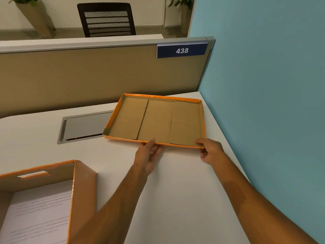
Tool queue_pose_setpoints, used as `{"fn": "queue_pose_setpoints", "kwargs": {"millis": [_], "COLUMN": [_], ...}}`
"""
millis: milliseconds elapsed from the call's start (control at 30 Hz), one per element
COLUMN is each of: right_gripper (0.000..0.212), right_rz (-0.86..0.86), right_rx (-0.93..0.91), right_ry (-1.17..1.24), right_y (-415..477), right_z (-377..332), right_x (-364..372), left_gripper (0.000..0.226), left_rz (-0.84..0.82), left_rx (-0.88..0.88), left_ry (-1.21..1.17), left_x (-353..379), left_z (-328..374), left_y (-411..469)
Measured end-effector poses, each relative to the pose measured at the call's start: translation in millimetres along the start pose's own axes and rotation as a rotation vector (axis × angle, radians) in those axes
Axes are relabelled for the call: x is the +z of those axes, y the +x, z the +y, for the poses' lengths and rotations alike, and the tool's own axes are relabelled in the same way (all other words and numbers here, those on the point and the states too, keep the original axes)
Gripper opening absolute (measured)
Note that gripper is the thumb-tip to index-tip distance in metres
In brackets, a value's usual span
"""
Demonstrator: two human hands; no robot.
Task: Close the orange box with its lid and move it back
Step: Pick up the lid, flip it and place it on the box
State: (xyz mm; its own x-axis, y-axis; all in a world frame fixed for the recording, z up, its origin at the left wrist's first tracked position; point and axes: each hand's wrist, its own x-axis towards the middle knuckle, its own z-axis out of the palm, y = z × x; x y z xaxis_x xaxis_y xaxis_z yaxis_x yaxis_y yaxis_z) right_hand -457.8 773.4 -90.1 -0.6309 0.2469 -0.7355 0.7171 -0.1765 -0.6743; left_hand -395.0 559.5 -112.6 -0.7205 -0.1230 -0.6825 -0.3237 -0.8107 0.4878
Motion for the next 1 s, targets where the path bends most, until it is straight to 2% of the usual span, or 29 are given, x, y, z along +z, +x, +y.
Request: {"fn": "queue_pose_setpoints", "kwargs": {"millis": [167, 233, 300, 367, 400, 467, 533, 600, 667, 833, 1000], "right_gripper": [0.013, 0.011, 0.021, 0.039, 0.044, 0.050, 0.053, 0.049, 0.041, 0.021, 0.026], "right_rz": [-0.047, -0.001, 0.150, 0.286, 0.285, 0.160, 0.082, 0.117, 0.184, 0.244, 0.164], "right_rx": [-0.025, -0.103, -0.318, -0.661, -0.867, -1.193, -1.393, -1.522, -1.595, -1.631, -1.544], "right_ry": [-0.020, -0.092, -0.343, -0.611, -0.699, -0.844, -1.012, -1.134, -1.134, -0.886, -0.613], "right_y": [-15, -21, -28, -42, -52, -75, -88, -96, -105, -132, -168], "right_z": [2, 4, 11, 22, 28, 38, 48, 56, 61, 63, 58], "right_x": [-3, -5, -7, -11, -13, -15, -15, -15, -15, -16, -26], "left_gripper": [0.038, 0.041, 0.046, 0.047, 0.047, 0.048, 0.044, 0.038, 0.037, 0.044, 0.049], "left_rz": [-0.051, -0.056, -0.053, -0.056, -0.064, -0.083, -0.097, -0.102, -0.090, -0.063, -0.094], "left_rx": [0.029, 0.043, 0.060, 0.071, 0.075, 0.088, 0.107, 0.133, 0.166, 0.322, 0.518], "left_ry": [-0.057, -0.053, -0.049, -0.043, -0.040, -0.026, -0.008, 0.012, 0.047, 0.178, 0.389], "left_x": [-3, -3, -4, -5, -5, -3, 1, 6, 14, 35, 58], "left_z": [6, 8, 9, 10, 11, 13, 17, 20, 24, 34, 38], "left_y": [-6, -12, -20, -30, -36, -50, -66, -83, -103, -157, -203]}}
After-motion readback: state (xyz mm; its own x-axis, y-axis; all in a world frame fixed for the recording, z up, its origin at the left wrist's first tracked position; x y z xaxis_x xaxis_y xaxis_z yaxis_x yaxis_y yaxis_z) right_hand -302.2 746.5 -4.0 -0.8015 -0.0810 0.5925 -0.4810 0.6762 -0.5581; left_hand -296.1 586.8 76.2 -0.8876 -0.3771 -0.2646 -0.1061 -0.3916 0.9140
